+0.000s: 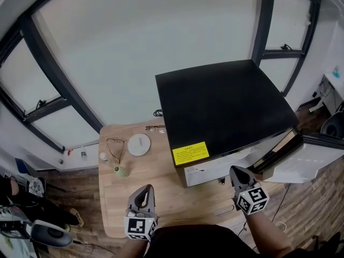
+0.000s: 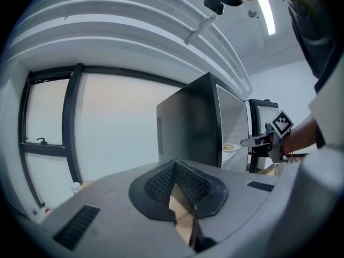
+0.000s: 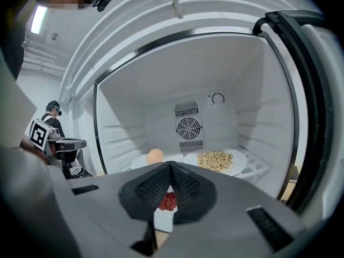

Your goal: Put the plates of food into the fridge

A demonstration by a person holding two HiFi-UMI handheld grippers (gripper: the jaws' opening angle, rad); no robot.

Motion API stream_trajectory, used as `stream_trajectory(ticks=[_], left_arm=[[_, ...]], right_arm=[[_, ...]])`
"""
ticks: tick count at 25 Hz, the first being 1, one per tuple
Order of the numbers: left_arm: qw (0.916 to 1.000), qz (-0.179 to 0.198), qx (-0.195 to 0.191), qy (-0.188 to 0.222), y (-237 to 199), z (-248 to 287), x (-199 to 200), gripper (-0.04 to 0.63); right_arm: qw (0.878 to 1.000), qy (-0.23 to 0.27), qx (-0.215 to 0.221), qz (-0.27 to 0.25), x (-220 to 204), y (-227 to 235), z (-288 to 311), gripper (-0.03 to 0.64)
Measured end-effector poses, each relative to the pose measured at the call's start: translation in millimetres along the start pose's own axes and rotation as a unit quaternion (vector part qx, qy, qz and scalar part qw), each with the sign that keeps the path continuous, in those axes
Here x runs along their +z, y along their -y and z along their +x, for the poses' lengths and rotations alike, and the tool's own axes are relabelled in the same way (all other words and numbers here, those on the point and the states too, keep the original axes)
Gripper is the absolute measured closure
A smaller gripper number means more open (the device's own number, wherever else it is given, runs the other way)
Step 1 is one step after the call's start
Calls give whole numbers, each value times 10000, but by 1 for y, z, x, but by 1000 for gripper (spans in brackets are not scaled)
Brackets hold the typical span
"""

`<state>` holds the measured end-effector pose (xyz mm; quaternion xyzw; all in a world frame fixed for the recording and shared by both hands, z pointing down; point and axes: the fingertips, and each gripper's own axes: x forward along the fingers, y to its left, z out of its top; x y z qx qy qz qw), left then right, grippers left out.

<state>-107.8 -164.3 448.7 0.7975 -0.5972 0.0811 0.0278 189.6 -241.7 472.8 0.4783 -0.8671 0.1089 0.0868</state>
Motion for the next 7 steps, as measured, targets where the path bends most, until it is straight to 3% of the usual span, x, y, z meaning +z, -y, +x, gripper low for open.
stream_trajectory(ticks=[7], left_arm=[[10000, 11, 16, 52, 1, 5, 3, 592]], right_arm=[[10000, 7, 61, -23, 3, 2, 5, 597]])
